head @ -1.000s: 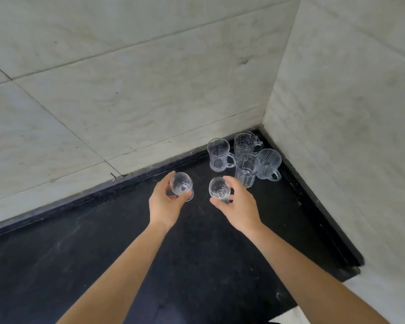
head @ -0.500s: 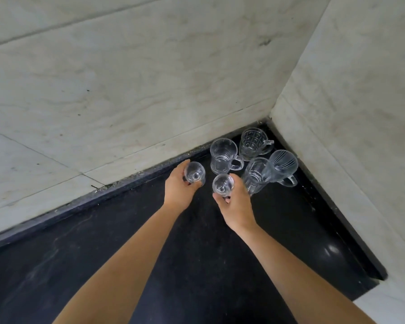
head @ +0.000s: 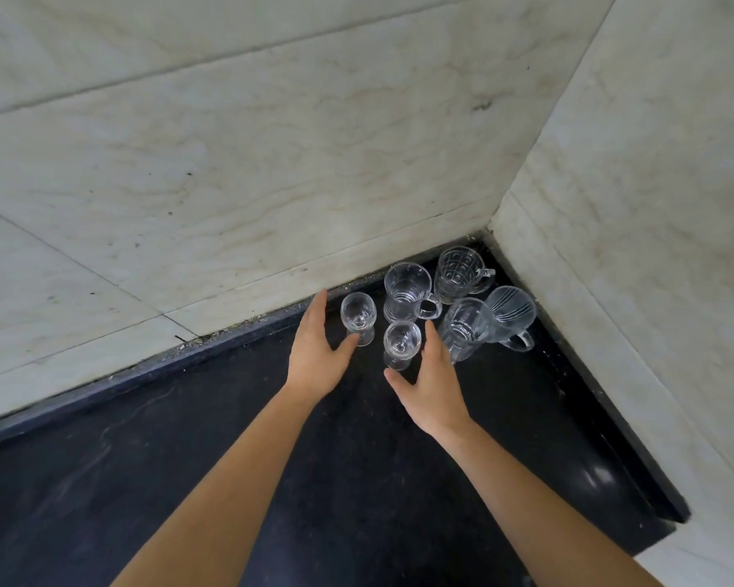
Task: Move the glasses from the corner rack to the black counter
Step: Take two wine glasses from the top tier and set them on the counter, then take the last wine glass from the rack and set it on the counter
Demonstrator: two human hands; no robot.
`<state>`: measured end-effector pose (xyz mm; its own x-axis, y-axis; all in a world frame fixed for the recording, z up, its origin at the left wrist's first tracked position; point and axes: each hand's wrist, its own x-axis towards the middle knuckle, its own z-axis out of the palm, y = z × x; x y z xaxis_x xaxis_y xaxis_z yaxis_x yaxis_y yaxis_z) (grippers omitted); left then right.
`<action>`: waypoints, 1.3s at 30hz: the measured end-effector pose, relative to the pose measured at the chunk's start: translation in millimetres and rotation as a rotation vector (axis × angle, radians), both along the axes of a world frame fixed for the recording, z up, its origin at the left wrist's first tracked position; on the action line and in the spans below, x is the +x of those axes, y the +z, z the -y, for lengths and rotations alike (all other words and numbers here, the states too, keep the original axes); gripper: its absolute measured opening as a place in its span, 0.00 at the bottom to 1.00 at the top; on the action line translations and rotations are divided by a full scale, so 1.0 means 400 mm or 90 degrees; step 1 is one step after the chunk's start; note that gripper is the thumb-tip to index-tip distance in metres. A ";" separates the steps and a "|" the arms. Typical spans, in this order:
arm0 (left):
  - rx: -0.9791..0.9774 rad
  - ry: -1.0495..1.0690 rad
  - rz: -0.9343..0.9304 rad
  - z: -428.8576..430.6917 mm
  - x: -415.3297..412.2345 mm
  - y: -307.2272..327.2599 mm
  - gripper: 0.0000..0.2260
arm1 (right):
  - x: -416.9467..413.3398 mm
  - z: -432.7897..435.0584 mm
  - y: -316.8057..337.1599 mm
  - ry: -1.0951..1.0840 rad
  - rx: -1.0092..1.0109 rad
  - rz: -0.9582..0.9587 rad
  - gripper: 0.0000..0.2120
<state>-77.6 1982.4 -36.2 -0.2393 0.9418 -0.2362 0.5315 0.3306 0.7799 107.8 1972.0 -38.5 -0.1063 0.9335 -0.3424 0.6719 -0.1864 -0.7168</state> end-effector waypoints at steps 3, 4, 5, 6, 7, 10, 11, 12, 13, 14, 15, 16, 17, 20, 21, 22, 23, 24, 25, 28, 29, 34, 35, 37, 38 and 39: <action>0.121 0.006 -0.142 0.078 -0.020 0.095 0.29 | -0.007 0.027 0.093 0.043 0.157 0.039 0.38; 0.179 0.010 -0.211 0.104 -0.037 0.128 0.27 | -0.012 0.027 0.125 0.057 0.216 0.064 0.36; 0.228 0.015 -0.281 0.130 -0.058 0.163 0.26 | -0.019 0.026 0.156 0.074 0.278 0.084 0.35; 0.262 0.024 -0.341 0.155 -0.082 0.201 0.27 | -0.028 0.021 0.191 0.091 0.337 0.096 0.35; 0.280 0.039 -0.390 0.178 -0.109 0.238 0.27 | -0.041 0.016 0.226 0.110 0.385 0.103 0.35; 0.300 0.134 -0.510 0.272 -0.192 0.345 0.28 | -0.093 0.009 0.307 0.175 0.494 0.097 0.36; 0.299 0.173 -0.544 0.315 -0.213 0.372 0.28 | -0.116 0.014 0.323 0.198 0.517 0.080 0.36; 0.290 0.213 -0.574 0.366 -0.230 0.391 0.28 | -0.144 0.024 0.332 0.223 0.536 0.058 0.36; 0.273 0.257 -0.596 0.426 -0.240 0.405 0.28 | -0.175 0.042 0.336 0.250 0.547 0.031 0.36; 0.254 0.302 -0.611 0.492 -0.243 0.414 0.28 | -0.208 0.067 0.339 0.277 0.546 -0.003 0.37; 0.236 0.350 -0.627 0.562 -0.241 0.422 0.29 | -0.242 0.097 0.341 0.312 0.535 -0.043 0.37; 0.213 0.396 -0.645 0.637 -0.234 0.430 0.29 | -0.280 0.134 0.344 0.354 0.522 -0.081 0.37; 0.188 0.440 -0.660 0.713 -0.224 0.438 0.29 | -0.316 0.178 0.349 0.400 0.510 -0.112 0.37; 0.128 0.556 -0.698 0.952 -0.191 0.488 0.30 | -0.420 0.341 0.400 0.535 0.504 -0.200 0.37; 0.116 0.595 -0.714 1.034 -0.180 0.512 0.30 | -0.451 0.404 0.425 0.573 0.507 -0.232 0.37; 0.106 0.638 -0.728 1.117 -0.166 0.539 0.30 | -0.478 0.473 0.452 0.609 0.512 -0.263 0.37; 0.096 0.683 -0.741 1.203 -0.148 0.567 0.30 | -0.501 0.549 0.480 0.644 0.515 -0.292 0.37; 0.086 0.726 -0.757 1.288 -0.125 0.595 0.30 | -0.520 0.630 0.506 0.679 0.518 -0.319 0.37; 0.074 0.768 -0.774 1.375 -0.097 0.620 0.30 | -0.532 0.716 0.530 0.715 0.522 -0.347 0.37; 0.030 0.878 -0.817 1.647 0.010 0.674 0.30 | -0.550 0.998 0.583 0.838 0.540 -0.439 0.37; 0.010 0.911 -0.829 1.743 0.053 0.683 0.30 | -0.550 1.102 0.595 0.874 0.546 -0.466 0.37; -0.094 1.084 -0.829 2.234 0.304 0.689 0.31 | -0.491 1.671 0.639 1.019 0.541 -0.590 0.37; -0.116 1.111 -0.830 2.326 0.354 0.694 0.31 | -0.468 1.787 0.646 1.050 0.541 -0.615 0.37; -0.170 1.163 -0.834 2.497 0.453 0.707 0.30 | -0.417 2.012 0.658 1.117 0.542 -0.658 0.38; -0.195 1.191 -0.838 2.573 0.504 0.711 0.30 | -0.386 2.114 0.662 1.150 0.543 -0.673 0.38; -0.215 1.219 -0.835 2.644 0.555 0.713 0.31 | -0.353 2.208 0.663 1.185 0.541 -0.684 0.38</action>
